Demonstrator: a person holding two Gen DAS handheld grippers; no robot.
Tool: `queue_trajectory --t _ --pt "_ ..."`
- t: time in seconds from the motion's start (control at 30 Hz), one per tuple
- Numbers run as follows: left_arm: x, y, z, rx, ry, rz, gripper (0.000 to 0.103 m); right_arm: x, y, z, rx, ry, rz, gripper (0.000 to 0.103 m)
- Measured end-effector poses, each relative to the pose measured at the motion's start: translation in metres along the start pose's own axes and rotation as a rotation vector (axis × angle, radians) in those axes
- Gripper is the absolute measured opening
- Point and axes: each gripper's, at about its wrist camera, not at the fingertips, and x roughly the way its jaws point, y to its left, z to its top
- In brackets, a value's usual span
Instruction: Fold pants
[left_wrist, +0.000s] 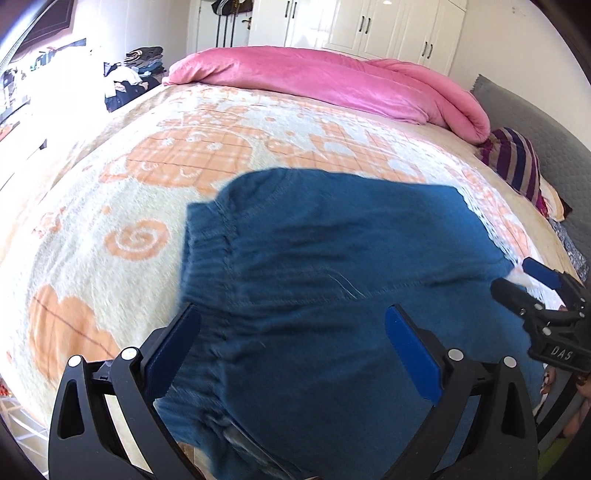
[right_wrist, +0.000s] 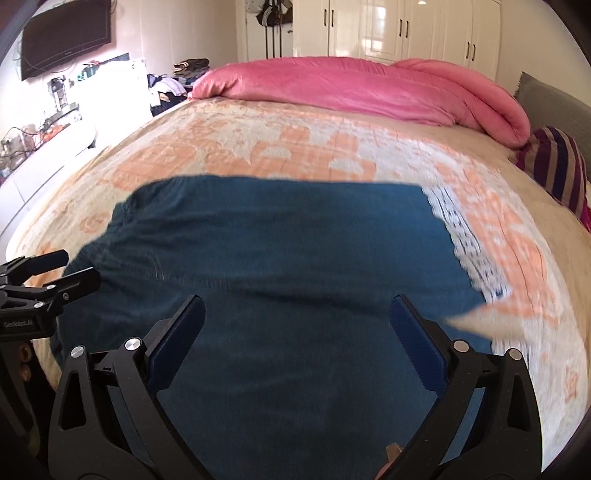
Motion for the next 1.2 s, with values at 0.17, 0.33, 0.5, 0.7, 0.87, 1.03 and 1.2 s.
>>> queue_trajectory --t 0.17,0.33,0.5,0.7,0.87,1.03,1.2 --pt "0.011 0.022 0.022 -0.035 -0.007 0.027 0.099 0.015 0.002 0.023 -0.027 0.013 0.03 0.094" --pt "0.029 0.044 0.042 -0.061 0.018 0.042 0.099 0.033 0.009 0.045 -0.094 0.016 0.026 0.094" --pt "0.045 0.062 0.057 -0.078 0.032 0.063 0.099 0.051 0.017 0.064 -0.136 0.023 0.063 0.094" --pt "0.07 0.074 0.074 -0.067 0.051 0.079 0.099 0.081 0.017 0.086 -0.128 0.056 0.138 0.094" --pt "0.096 0.08 0.083 -0.044 0.099 0.015 0.099 0.109 0.012 0.104 -0.117 0.106 0.185 0.094" --pt "0.105 0.07 0.08 0.014 0.103 -0.009 0.098 0.13 0.027 0.117 -0.259 0.118 0.175 0.094" --pt "0.113 0.069 0.083 0.032 0.102 -0.04 0.064 0.156 0.04 0.127 -0.347 0.163 0.17 0.094"
